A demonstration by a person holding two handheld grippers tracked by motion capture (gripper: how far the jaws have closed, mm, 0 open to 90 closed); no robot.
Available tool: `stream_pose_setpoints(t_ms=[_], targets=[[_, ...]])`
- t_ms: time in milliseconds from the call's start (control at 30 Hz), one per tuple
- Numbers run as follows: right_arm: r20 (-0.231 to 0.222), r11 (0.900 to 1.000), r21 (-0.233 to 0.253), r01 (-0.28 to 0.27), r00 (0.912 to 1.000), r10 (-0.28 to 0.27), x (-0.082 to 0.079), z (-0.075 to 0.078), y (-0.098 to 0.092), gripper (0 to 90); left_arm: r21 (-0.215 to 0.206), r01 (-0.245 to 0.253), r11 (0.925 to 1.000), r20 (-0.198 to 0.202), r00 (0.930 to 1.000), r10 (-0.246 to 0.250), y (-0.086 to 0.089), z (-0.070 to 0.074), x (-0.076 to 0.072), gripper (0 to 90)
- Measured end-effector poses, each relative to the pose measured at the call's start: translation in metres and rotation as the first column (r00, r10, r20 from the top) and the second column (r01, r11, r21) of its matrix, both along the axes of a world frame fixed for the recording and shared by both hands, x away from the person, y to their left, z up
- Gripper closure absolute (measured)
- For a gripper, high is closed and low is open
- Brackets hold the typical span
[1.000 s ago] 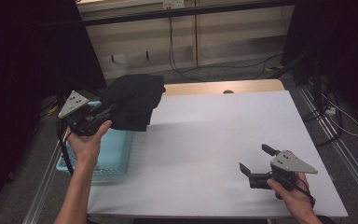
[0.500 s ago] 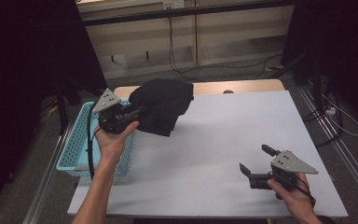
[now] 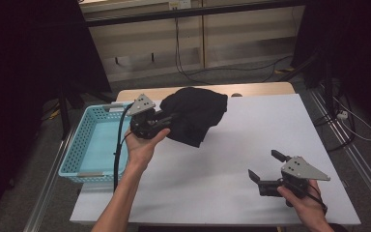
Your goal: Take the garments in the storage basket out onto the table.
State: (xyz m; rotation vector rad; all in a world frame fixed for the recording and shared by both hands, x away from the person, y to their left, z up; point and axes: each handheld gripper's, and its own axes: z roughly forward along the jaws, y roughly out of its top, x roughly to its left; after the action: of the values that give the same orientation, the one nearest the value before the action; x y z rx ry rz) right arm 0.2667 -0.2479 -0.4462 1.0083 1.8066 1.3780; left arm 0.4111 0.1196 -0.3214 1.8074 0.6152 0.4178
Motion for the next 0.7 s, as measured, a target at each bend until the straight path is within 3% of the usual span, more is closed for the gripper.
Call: stream_pose_setpoints(t_ms=[200,333,400,500,533,700], targets=[[0.003,1.000,-0.002,-0.005,1.0000,0.005,-0.001,0.000,0.001,1.4,0.009,0.054,0.9985,-0.030,0.9981,-0.054,-0.018,-0.010,0.001,73.6],[0.000,1.000,-0.001,-0.003,1.0000,0.003,0.000,0.000,0.000,1.4,0.042,0.074,0.9964,-0.062,0.9956,-0.071,-0.033,-0.025,0.003,73.4],[0.000,1.000,-0.004,-0.003,1.0000,0.003,0.000,0.000,0.000,1.4,0.038,0.082,0.9959,-0.088,0.9930,-0.079,-0.039,-0.035,0.003,73.2],[-0.001,1.000,-0.002,-0.002,1.0000,0.002,0.000,0.000,0.001,1.4,0.080,0.094,0.9924,-0.117,0.9895,-0.084,-0.049,-0.053,0.003,73.1],[-0.002,1.000,-0.004,-0.003,1.0000,0.003,0.000,-0.001,0.001,1.4,0.143,0.104,0.9842,-0.126,0.9882,-0.087,-0.059,-0.064,0.005,72.8],[0.000,1.000,-0.004,-0.005,1.0000,0.005,-0.001,0.000,0.001,1.4,0.169,0.112,0.9792,-0.164,0.9829,-0.084,-0.069,-0.083,0.010,72.1]])
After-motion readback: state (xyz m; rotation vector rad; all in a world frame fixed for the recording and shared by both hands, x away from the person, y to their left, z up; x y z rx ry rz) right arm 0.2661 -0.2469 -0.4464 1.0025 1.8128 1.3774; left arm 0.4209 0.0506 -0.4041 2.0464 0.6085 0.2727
